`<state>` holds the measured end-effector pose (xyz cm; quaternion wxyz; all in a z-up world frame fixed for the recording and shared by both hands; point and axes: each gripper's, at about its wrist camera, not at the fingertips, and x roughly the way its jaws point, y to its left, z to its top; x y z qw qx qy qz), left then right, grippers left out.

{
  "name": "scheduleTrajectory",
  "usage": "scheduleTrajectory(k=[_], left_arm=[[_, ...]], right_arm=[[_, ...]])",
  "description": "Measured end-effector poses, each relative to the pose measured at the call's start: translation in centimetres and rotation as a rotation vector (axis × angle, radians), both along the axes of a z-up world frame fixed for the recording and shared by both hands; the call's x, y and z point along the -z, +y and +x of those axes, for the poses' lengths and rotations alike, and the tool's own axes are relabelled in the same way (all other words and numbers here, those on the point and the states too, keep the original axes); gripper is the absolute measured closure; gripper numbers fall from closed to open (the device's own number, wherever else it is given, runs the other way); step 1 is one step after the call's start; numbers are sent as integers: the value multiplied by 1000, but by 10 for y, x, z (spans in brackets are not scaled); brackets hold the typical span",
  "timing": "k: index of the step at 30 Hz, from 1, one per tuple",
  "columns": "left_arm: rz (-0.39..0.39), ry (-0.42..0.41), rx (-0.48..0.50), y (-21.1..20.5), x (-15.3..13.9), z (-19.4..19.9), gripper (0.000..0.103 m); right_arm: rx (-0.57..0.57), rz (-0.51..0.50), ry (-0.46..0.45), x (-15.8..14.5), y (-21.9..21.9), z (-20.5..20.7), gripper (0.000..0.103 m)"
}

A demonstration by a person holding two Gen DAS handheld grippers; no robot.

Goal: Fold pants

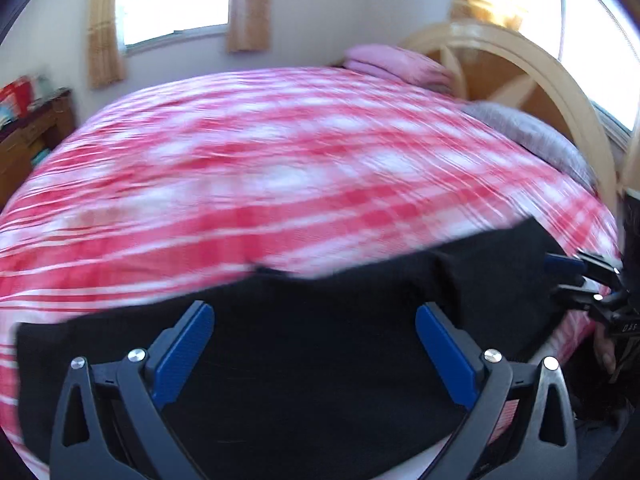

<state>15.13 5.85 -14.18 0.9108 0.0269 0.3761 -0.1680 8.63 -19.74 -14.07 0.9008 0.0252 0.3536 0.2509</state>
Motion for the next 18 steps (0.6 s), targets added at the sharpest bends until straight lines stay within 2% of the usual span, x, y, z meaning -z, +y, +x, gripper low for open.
scheduleTrajectory(k=[4, 7, 9, 11, 13, 15, 16, 18], left_arm=[[64, -14, -200, 86, -4, -3, 0], [76, 3, -370, 152, 1, -15, 0], [55, 6, -439, 186, 6, -27, 0], [2, 39, -460, 207, 17, -34, 2], [-67, 69, -451, 216, 28, -38, 11], [-125, 92, -434, 217, 35, -38, 26], [-147, 104, -424, 215, 40, -37, 28], [-119, 87, -417, 210, 41, -37, 29]], right_arm=[[49, 24, -2, -1, -10, 3, 45], [68, 35, 8, 0, -13, 6, 45], [81, 32, 7, 1, -13, 6, 45], [81, 34, 10, 1, -15, 6, 45], [87, 31, 7, 1, -14, 6, 45], [89, 28, 7, 1, -14, 6, 45], [91, 25, 5, 2, -15, 5, 45], [92, 23, 2, 2, -15, 5, 45]])
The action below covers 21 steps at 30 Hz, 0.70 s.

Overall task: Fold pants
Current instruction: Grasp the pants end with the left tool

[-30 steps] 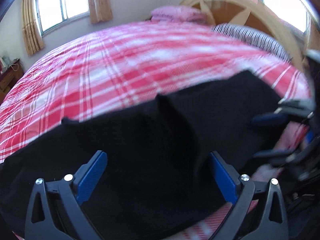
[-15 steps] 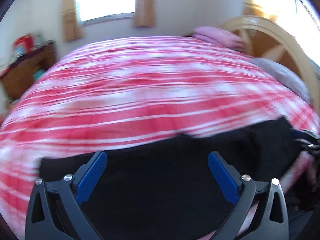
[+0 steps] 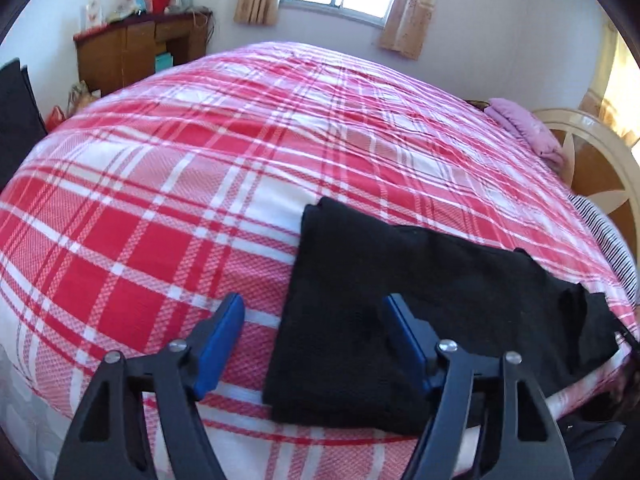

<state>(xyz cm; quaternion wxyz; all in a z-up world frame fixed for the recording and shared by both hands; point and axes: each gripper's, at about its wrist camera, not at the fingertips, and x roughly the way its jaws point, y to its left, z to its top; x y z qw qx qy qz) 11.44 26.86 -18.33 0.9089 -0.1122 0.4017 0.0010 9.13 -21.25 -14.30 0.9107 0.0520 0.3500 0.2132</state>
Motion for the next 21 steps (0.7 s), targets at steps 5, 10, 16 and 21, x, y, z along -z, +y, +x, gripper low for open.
scheduleTrajectory(k=[5, 10, 16, 21], left_arm=[[66, 3, 31, -11, 1, -1, 43], [61, 21, 46, -16, 2, 1, 52], [26, -9, 54, -8, 6, 1, 50], [-115, -19, 68, 5, 1, -2, 82]], right_arm=[[-4, -11, 5, 3, 2, 0, 45], [-18, -30, -3, 3, 7, -3, 45], [-24, -42, -1, 5, 10, -3, 45], [-14, -40, -21, 2, 8, -4, 45]])
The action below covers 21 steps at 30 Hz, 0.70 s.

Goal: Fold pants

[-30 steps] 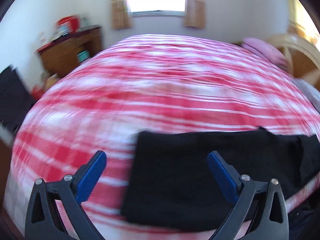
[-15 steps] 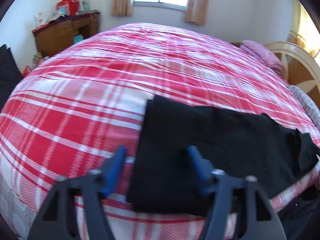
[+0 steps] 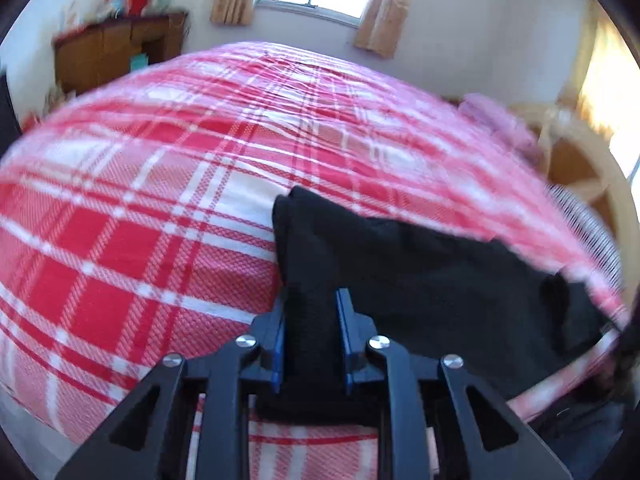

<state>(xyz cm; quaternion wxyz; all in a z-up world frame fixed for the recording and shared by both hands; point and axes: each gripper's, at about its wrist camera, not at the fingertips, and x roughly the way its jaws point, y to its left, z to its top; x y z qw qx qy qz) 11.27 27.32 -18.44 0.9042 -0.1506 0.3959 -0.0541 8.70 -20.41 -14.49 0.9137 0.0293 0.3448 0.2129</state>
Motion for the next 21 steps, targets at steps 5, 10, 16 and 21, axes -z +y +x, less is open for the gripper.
scheduleTrajectory(k=[5, 10, 16, 21], left_arm=[[-48, -50, 16, -7, -22, -7, 83], [-134, -123, 76, -21, -54, -14, 83], [-156, -206, 170, -57, -93, -20, 83], [-158, -259, 277, -101, -120, -17, 84]], right_arm=[[25, 9, -5, -1, -5, 2, 45], [42, 9, -10, -3, -7, 2, 45], [48, -9, -40, -12, -6, -1, 45], [81, -12, -64, -28, -15, -2, 45]])
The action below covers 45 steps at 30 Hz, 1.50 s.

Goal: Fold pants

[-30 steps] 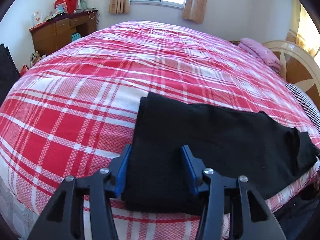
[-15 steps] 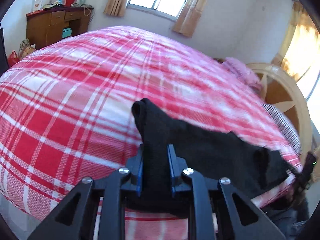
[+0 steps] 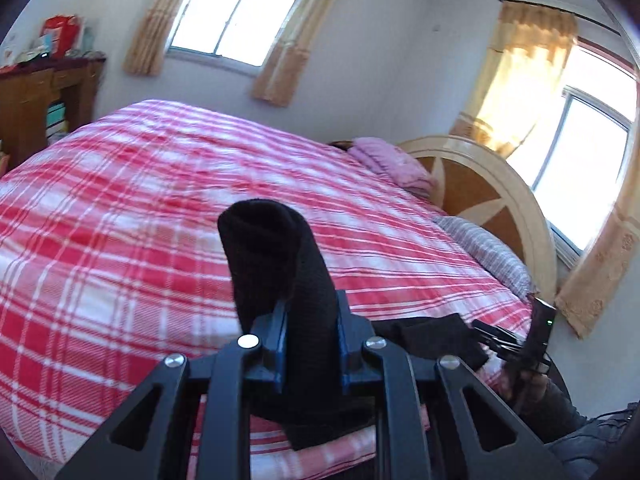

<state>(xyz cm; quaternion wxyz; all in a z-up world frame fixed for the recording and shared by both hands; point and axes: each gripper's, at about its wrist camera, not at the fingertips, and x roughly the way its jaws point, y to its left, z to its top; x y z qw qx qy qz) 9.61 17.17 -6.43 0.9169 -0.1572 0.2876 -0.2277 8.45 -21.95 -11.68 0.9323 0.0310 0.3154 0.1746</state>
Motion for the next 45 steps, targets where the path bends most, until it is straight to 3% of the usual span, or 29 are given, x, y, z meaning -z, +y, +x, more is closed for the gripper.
scheduleTrajectory(k=[8, 13, 22, 31, 40, 45], left_arm=[[3, -44, 203, -86, -29, 17, 84], [70, -47, 282, -134, -33, 28, 84], [107, -18, 431, -208, -34, 32, 84], [172, 98, 552, -276, 5, 48, 84], [311, 143, 589, -331, 61, 48, 82], [238, 135, 599, -332, 59, 42, 79]], right_arm=[[68, 9, -19, -14, -32, -4, 45], [118, 27, -6, -10, -55, -1, 45], [255, 133, 64, 4, -96, 12, 45], [314, 150, 66, 6, -109, 13, 45], [308, 145, 79, 10, -106, 15, 45], [307, 146, 78, 11, -106, 15, 45]])
